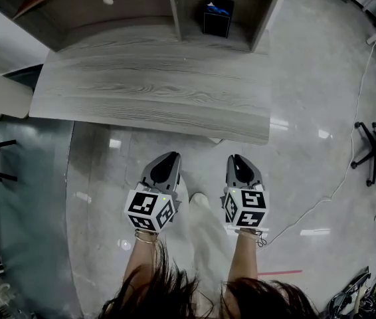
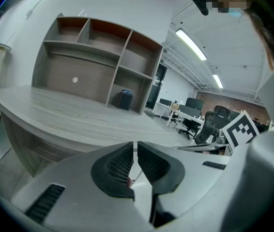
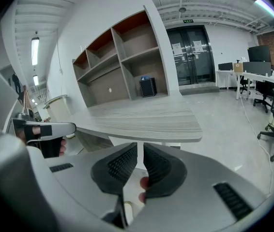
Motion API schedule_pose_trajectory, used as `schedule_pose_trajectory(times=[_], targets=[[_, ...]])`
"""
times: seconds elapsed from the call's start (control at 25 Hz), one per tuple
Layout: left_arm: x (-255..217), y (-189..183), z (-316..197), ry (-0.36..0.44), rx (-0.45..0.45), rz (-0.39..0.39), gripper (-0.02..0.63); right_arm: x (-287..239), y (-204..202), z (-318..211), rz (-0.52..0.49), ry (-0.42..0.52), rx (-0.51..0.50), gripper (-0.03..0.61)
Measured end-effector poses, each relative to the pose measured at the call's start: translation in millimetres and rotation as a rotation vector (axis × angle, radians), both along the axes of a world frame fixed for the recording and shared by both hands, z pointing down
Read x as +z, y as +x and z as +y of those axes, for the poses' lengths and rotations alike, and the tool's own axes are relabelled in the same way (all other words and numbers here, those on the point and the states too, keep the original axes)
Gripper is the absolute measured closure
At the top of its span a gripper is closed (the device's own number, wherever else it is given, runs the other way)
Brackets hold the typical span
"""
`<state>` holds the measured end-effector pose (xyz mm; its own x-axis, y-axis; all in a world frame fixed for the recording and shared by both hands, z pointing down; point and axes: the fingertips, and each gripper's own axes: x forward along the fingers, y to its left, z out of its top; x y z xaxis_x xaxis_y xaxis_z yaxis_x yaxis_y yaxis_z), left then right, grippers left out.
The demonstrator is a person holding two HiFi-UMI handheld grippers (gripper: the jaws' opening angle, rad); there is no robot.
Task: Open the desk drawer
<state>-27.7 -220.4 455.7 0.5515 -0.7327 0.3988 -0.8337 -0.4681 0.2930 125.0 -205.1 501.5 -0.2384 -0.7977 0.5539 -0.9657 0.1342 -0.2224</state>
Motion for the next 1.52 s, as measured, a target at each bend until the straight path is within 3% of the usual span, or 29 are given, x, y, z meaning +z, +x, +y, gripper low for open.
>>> schedule_pose_trajectory(times=[0.32,1.52], targets=[[16,-11,-8,0.006,-0.004,-0.002,0.601,19,-4,-7,0.008,-0.015,0.000,0.552],[104,-21,-42,-0.092,0.088,-0.070,0.584,97,-5,-24,0.070,-0.138,0.006,0.503]])
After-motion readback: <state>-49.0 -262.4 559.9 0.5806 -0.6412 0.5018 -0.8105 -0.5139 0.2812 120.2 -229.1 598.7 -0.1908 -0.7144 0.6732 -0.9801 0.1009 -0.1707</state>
